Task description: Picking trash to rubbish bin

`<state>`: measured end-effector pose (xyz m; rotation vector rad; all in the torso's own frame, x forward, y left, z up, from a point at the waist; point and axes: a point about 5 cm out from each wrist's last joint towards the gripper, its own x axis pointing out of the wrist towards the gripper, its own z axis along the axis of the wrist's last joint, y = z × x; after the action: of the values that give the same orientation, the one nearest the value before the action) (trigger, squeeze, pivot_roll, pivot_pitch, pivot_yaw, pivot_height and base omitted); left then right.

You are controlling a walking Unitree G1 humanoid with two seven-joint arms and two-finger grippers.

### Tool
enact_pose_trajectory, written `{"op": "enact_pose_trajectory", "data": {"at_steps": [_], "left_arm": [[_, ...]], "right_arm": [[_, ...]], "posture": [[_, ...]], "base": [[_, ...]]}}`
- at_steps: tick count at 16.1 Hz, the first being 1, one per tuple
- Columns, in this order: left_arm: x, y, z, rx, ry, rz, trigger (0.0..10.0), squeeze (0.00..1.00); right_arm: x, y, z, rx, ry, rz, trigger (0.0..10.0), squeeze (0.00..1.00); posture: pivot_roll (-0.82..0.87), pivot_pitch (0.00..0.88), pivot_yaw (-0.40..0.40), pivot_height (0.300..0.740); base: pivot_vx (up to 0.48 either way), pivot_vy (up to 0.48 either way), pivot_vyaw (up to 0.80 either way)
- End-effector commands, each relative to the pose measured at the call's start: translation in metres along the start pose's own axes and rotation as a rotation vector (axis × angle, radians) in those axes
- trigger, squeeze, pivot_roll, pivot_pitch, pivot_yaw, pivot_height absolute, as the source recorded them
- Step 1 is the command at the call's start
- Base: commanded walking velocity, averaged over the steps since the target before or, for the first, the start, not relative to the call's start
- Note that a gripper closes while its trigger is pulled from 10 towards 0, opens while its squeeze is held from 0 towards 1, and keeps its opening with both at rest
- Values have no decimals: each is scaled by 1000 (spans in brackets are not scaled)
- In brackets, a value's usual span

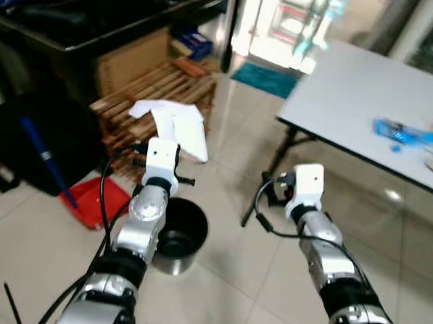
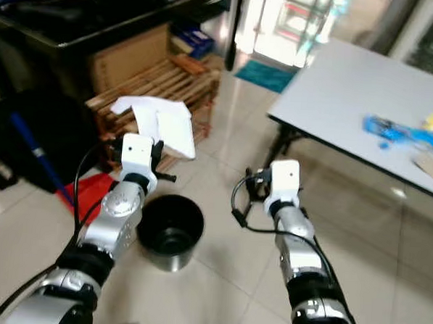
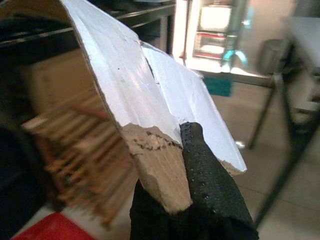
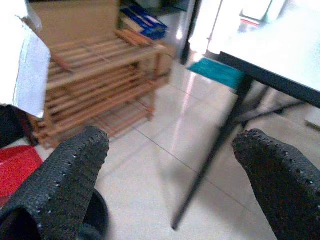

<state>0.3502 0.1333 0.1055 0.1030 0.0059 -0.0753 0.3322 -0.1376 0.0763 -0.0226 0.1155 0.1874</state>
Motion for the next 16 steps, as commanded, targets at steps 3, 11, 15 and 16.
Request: {"op": "enact_pose_trajectory", "data": {"at_steps": [3, 11, 15, 16], "left_arm": [[1, 6, 1, 0, -1, 16, 10000, 0], [1, 6, 1, 4, 1, 14, 10000, 0], [1, 6, 1, 5, 0, 12, 10000, 0], [1, 6, 1, 5, -1, 11, 10000, 0]], "right_arm": [[1, 8, 0, 9, -3, 24, 10000, 0], [1, 7, -1, 16, 6, 23, 10000, 0], [2, 8, -1, 19, 6, 21, 10000, 0], [1, 8, -2, 19, 7, 21, 10000, 0]], "posture": [[-65, 83, -80, 740], [-63, 81, -80, 740], [-63, 82, -80, 740], [-63, 82, -79, 740]], "base": [[311, 0, 0], [311, 0, 0], [310, 0, 0], [315, 0, 0]]}}
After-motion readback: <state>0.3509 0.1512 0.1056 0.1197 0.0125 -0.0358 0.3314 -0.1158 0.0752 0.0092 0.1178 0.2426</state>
